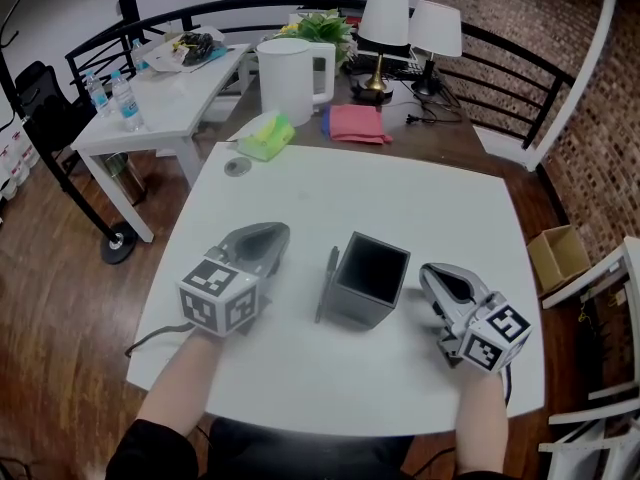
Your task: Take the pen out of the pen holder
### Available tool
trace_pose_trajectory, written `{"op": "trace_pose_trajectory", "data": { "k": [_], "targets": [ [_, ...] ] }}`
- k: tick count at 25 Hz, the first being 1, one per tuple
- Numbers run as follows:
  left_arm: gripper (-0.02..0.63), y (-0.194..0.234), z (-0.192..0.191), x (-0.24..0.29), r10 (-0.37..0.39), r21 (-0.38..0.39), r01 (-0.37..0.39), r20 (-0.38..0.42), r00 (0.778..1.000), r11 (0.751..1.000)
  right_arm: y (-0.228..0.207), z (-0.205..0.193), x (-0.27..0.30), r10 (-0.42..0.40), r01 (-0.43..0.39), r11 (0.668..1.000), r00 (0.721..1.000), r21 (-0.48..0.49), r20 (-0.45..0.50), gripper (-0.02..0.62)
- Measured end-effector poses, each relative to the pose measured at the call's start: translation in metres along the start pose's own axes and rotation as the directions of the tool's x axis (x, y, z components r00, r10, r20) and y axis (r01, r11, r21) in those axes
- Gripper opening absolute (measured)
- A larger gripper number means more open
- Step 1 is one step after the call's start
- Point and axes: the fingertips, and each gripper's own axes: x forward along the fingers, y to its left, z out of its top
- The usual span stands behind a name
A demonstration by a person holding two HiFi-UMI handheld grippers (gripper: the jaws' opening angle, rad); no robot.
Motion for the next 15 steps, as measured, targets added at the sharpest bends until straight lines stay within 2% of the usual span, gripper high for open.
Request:
{"op": "trace_pose_trajectory", "data": {
  "k": [15],
  "targets": [
    [0.012, -0.0035, 0.0003, -0.001, -0.023, 0.004, 0.023, 0.0, 1.0, 1.0, -0.0025, 0.0008, -0.0008, -0.013, 0.013, 1.0, 1.0, -0.001, 0.005, 0.012]
  ]
}}
